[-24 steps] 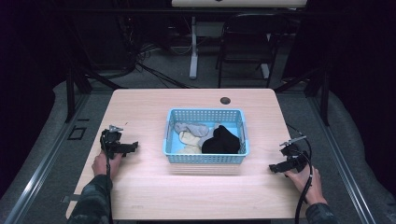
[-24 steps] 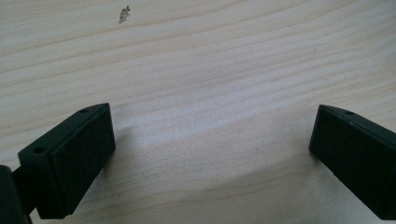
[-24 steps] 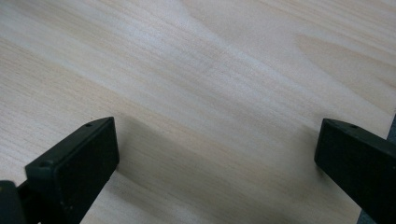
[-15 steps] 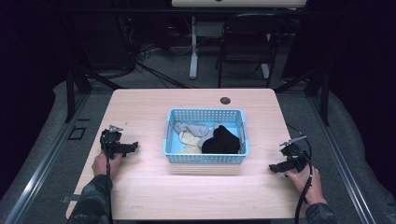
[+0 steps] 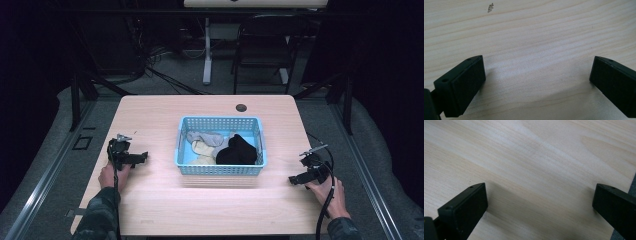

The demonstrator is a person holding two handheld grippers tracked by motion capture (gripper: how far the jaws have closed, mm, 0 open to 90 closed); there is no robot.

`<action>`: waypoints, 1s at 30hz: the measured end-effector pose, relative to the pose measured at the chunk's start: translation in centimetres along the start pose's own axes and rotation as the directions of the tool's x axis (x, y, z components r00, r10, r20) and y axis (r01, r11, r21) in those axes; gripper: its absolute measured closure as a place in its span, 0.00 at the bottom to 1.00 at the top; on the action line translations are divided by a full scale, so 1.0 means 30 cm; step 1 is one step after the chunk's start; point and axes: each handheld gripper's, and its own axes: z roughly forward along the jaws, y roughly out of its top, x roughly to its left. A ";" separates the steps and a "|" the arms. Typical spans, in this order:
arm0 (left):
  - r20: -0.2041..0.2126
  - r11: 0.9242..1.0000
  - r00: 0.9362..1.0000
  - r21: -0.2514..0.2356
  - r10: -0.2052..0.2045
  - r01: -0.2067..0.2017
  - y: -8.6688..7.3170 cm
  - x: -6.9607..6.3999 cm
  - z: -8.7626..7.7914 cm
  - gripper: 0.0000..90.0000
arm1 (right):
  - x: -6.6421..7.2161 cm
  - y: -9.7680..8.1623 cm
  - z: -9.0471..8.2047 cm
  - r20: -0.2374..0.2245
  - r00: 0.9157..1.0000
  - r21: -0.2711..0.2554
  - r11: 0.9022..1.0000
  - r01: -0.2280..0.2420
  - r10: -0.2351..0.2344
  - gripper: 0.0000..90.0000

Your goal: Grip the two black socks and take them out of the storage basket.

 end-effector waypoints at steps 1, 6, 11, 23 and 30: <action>0.000 1.000 1.000 0.000 0.000 0.000 0.000 0.000 0.000 0.00 | -0.004 0.000 -0.001 0.004 1.000 0.004 1.000 0.004 -0.004 0.00; 0.000 1.000 1.000 0.000 0.000 0.000 0.000 0.000 0.000 0.00 | -0.012 0.000 -0.023 -0.003 1.000 -0.005 1.000 -0.013 0.013 0.00; 0.000 1.000 1.000 0.000 0.000 0.000 0.000 0.000 0.000 0.00 | -0.011 0.009 -0.053 -0.009 1.000 -0.039 0.999 -0.006 0.006 0.00; -0.001 1.000 1.000 0.000 -0.001 0.001 0.000 0.000 0.000 0.00 | 0.011 0.029 -0.123 -0.015 0.999 -0.074 0.997 0.029 -0.031 0.00; -0.001 1.000 1.000 0.000 -0.001 0.001 0.000 0.000 0.000 0.00 | 0.046 0.052 -0.164 -0.016 0.998 -0.097 0.994 0.053 -0.055 0.00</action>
